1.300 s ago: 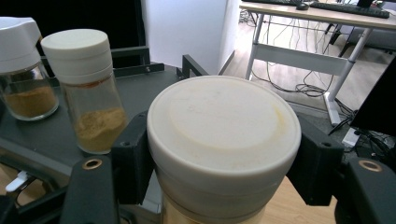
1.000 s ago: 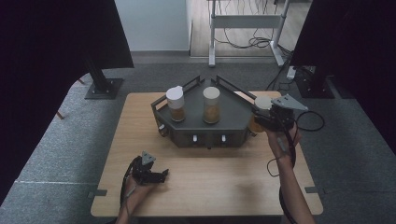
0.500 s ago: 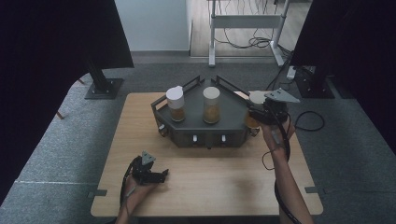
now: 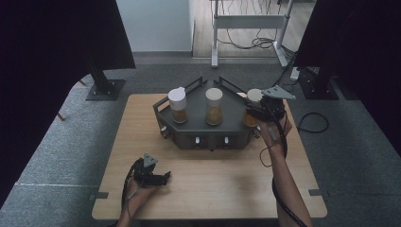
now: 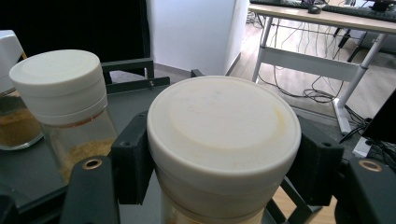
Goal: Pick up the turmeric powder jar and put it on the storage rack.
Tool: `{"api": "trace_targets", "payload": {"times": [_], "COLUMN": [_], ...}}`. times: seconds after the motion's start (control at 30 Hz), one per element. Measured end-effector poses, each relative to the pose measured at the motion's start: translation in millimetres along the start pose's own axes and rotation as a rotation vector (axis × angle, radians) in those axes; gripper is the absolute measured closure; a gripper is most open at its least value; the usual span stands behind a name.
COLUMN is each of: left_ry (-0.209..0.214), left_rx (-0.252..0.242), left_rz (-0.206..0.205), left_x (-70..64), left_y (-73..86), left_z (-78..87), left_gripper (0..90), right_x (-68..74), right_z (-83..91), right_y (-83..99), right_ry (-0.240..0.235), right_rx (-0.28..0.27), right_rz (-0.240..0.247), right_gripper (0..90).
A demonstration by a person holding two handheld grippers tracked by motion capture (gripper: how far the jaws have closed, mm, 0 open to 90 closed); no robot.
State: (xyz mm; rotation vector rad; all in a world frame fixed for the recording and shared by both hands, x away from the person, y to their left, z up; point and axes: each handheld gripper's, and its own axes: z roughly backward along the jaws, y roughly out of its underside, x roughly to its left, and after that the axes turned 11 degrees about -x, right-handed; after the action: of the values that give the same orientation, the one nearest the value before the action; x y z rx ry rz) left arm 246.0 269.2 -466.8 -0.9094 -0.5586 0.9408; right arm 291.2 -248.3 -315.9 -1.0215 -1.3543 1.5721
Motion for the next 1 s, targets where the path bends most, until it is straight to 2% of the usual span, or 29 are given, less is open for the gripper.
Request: {"api": "trace_targets", "payload": {"times": [0.3,1.0], "left_ry": [0.000,0.000], "left_rx": [-0.001,-0.001], "left_rz": [0.000,0.000], "left_x": [0.0,0.0], "left_y": [0.1,0.2], "left_z": [-0.1,0.0], "left_gripper": [3.7,3.7], "right_x": [3.0,0.4], "right_z": [-14.0,-35.3], "right_y": [1.6,8.8], "right_ry": [-0.016,-0.007], "right_rx": [-0.009,0.024], "right_rz": [0.011,-0.006], "right_gripper": [33.2,33.1]}}
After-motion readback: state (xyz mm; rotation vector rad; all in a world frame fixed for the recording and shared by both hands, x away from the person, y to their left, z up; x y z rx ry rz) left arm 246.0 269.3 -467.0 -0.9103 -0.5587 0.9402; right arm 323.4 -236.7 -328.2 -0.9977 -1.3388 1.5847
